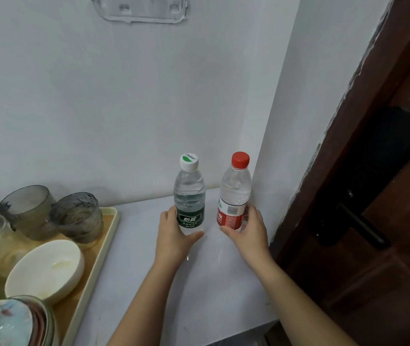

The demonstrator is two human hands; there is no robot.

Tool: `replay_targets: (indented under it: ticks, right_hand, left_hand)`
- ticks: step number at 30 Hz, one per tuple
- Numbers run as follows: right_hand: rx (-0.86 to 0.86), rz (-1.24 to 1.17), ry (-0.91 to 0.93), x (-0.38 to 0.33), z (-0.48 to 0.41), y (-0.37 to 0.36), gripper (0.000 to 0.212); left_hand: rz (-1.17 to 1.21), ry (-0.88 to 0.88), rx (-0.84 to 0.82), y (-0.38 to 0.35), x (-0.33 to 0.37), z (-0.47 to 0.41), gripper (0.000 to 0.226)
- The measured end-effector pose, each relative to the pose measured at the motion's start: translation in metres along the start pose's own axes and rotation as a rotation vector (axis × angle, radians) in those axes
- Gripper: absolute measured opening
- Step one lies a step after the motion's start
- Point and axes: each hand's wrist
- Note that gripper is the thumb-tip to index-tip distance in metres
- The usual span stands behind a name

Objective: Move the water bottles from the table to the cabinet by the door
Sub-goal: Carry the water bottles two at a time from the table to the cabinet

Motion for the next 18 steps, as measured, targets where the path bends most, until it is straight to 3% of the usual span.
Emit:
replay_targets:
  ticks: [8,18]
  right_hand:
    - [0.083,0.105,-0.01,0.001,-0.021,-0.005,0.057]
    - [0.156,0.204,-0.046,-0.003,-0.052,-0.015,0.046]
  left_hand:
    - [0.14,0.076,0.066,-0.016,0.01,-0.021,0.07]
    - [0.14,0.038,0.07,-0.041,0.017,-0.063,0.066]
Point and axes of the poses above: each hand's wrist, its own z-axis away from the middle knuckle, its own y-axis out of the back of the hand, x = y × z, and after that the axes turned 3 degrees about y, right-handed
